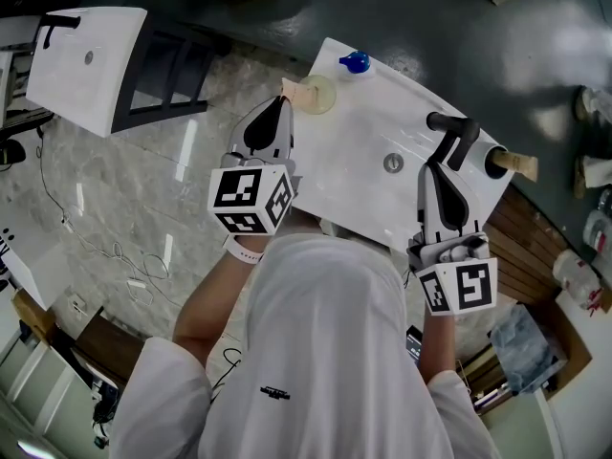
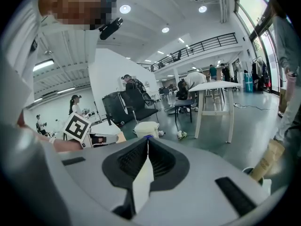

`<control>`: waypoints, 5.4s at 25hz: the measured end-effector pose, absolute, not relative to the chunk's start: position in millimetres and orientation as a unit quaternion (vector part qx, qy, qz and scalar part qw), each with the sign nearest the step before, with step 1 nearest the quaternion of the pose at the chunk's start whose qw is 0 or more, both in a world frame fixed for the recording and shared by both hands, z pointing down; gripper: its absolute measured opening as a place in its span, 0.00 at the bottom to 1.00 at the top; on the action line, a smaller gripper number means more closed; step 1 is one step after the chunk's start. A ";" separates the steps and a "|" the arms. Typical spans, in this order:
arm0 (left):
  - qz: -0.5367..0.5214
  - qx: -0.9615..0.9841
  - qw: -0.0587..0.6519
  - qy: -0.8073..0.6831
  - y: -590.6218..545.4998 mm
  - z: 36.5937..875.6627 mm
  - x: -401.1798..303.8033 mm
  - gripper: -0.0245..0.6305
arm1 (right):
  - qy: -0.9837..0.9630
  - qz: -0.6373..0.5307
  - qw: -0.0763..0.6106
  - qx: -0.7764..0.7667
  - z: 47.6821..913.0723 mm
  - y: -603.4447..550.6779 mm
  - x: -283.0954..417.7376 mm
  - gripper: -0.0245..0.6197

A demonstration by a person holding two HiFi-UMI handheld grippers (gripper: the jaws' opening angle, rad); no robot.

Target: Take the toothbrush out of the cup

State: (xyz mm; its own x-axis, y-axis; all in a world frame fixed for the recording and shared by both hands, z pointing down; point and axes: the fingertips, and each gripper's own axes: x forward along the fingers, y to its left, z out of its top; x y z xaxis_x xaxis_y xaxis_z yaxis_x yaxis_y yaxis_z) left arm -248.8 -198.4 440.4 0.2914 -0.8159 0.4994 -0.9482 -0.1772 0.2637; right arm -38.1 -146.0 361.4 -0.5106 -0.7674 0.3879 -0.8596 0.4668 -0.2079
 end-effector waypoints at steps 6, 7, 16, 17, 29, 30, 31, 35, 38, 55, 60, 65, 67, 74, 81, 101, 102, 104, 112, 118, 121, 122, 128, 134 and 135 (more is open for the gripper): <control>0.114 0.768 0.253 -0.577 -195.8 422.1 -241.3 0.05 | -0.847 0.181 0.109 0.488 350.4 -137.3 -30.3 0.05; 0.112 0.770 0.250 -0.576 -194.7 417.8 -239.8 0.05 | -0.846 0.180 0.107 0.490 348.2 -135.2 -28.4 0.05; 0.095 0.788 0.207 -0.573 -179.4 370.1 -225.1 0.05 | -0.846 0.157 0.083 0.502 325.2 -117.1 -12.6 0.05; 0.093 0.790 0.201 -0.572 -176.6 364.2 -223.4 0.05 | -0.846 0.154 0.080 0.504 322.3 -115.1 -10.6 0.05; 0.080 0.817 0.159 -0.548 -135.7 306.4 -199.6 0.05 | -0.831 0.113 0.052 0.542 285.1 -88.9 25.1 0.05; 0.081 0.822 0.156 -0.542 -133.1 304.0 -195.9 0.05 | -0.829 0.110 0.051 0.546 283.5 -87.2 29.4 0.05; 0.082 0.826 0.153 -0.537 -130.2 302.1 -192.6 0.05 | -0.826 0.108 0.051 0.550 282.1 -85.0 33.2 0.05; 0.089 0.839 0.146 -0.516 -115.6 298.0 -181.9 0.05 | -0.816 0.102 0.053 0.567 278.8 -73.3 46.4 0.05; 0.094 0.848 0.146 -0.502 -104.2 297.8 -175.6 0.05 | -0.808 0.100 0.055 0.578 277.5 -63.6 54.7 0.05; 0.114 0.869 0.156 -0.456 -77.2 306.1 -148.6 0.05 | -0.776 0.104 0.055 0.619 278.0 -30.6 82.9 0.05; 0.122 0.873 0.163 -0.444 -78.5 312.3 -132.6 0.05 | -0.770 0.104 0.061 0.627 282.2 -32.2 97.8 0.05; 0.138 0.874 0.171 -0.434 -84.6 324.7 -114.5 0.05 | -0.764 0.108 0.063 0.633 288.5 -41.8 117.0 0.05; 0.145 0.873 0.176 -0.430 -87.3 330.6 -106.9 0.05 | -0.762 0.109 0.063 0.635 290.3 -46.9 126.2 0.05; 0.170 0.871 0.186 -0.421 -100.8 350.4 -75.5 0.05 | -0.764 0.119 0.076 0.630 303.9 -71.1 158.4 0.10; 0.190 0.862 0.204 -0.423 -115.3 373.6 -62.4 0.05 | -0.755 0.131 0.091 0.636 327.8 -100.7 186.8 0.18; 0.237 0.842 0.235 -0.423 -142.9 433.0 -49.4 0.05 | -0.721 0.146 0.141 0.663 404.6 -167.1 242.7 0.18; 0.238 0.841 0.236 -0.424 -143.0 434.6 -49.6 0.05 | -0.719 0.148 0.144 0.663 409.3 -168.9 243.8 0.18; 0.242 0.839 0.238 -0.425 -143.8 437.6 -50.0 0.05 | -0.719 0.156 0.147 0.662 417.8 -172.6 246.0 0.18; 0.252 0.834 0.241 -0.427 -142.5 445.3 -53.6 0.05 | -0.719 0.175 0.152 0.655 434.9 -178.1 248.2 0.10; 0.248 0.834 0.240 -0.430 -142.0 443.1 -54.2 0.05 | -0.722 0.174 0.155 0.652 435.2 -177.4 244.8 0.06; 0.245 0.835 0.239 -0.431 -141.3 441.1 -56.0 0.05 | -0.722 0.172 0.154 0.652 433.0 -176.1 242.5 0.05; 0.245 0.835 0.239 -0.432 -141.2 440.4 -56.9 0.05 | -0.722 0.171 0.153 0.653 431.4 -175.9 241.8 0.05; 0.237 0.837 0.232 -0.435 -135.2 432.0 -60.2 0.05 | -0.723 0.163 0.143 0.656 417.2 -167.8 239.8 0.05; 0.218 0.844 0.222 -0.437 -131.2 416.0 -65.9 0.05 | -0.719 0.152 0.126 0.667 393.4 -157.9 232.8 0.05; 0.215 0.845 0.221 -0.437 -130.6 413.8 -67.7 0.05 | -0.718 0.149 0.125 0.669 389.0 -156.0 230.9 0.05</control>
